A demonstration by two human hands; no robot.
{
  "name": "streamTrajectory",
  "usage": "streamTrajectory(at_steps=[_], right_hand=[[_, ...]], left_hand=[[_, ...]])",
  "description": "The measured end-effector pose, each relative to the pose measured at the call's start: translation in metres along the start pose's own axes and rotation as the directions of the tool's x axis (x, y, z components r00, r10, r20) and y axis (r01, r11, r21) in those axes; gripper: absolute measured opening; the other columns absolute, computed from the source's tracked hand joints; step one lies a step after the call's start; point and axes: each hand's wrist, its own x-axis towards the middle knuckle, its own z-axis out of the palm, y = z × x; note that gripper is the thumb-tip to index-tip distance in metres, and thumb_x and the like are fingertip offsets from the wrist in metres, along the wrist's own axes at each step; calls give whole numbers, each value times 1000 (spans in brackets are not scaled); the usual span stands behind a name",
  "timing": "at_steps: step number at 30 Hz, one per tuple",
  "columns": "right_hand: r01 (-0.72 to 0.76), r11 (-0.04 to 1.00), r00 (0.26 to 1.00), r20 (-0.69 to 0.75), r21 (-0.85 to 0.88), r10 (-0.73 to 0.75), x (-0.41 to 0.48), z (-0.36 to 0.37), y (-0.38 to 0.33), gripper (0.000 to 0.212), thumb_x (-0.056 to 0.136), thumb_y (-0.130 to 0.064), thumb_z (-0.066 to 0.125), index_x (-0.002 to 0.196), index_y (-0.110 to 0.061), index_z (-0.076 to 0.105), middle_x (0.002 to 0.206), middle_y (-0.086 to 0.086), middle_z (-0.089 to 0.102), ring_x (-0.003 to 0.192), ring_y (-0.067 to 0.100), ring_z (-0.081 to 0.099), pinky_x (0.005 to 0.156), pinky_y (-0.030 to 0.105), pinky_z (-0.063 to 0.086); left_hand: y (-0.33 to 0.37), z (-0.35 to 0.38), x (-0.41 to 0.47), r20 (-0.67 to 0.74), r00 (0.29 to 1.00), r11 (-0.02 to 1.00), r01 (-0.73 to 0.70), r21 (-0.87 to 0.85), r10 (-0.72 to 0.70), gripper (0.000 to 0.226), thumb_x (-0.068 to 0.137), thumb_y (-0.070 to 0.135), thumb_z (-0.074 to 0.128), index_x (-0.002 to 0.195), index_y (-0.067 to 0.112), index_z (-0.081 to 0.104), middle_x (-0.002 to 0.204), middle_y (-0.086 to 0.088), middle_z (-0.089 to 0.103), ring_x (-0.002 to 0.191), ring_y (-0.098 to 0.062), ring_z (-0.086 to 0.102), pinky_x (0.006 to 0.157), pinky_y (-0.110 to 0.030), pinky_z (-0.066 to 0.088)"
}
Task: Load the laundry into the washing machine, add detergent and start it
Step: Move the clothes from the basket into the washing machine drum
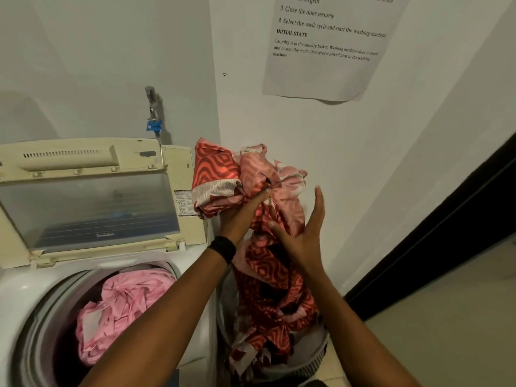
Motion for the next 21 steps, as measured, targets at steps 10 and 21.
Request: streamTrajectory(at_steps=[10, 21], right_hand=[[-207, 978, 965, 164, -9, 206, 14, -57, -4, 21, 75, -25, 71, 95, -22, 76, 82, -12, 76, 79, 0, 67, 76, 31, 55], [-199, 909, 979, 31, 367, 202, 68, -18, -83, 45, 82, 8, 61, 115, -15, 40, 93, 15, 65, 71, 19, 66, 60, 35, 55]], left_hand=[[0, -16, 2, -73, 997, 998, -16, 57, 20, 32, 81, 30, 87, 106, 35, 66, 119, 10, 68, 116, -13, 62, 106, -33, 47], [10, -29, 0, 448, 889, 953, -48, 299, -96, 90, 68, 55, 92, 145, 28, 55, 137, 3, 67, 129, -22, 61, 111, -51, 47]])
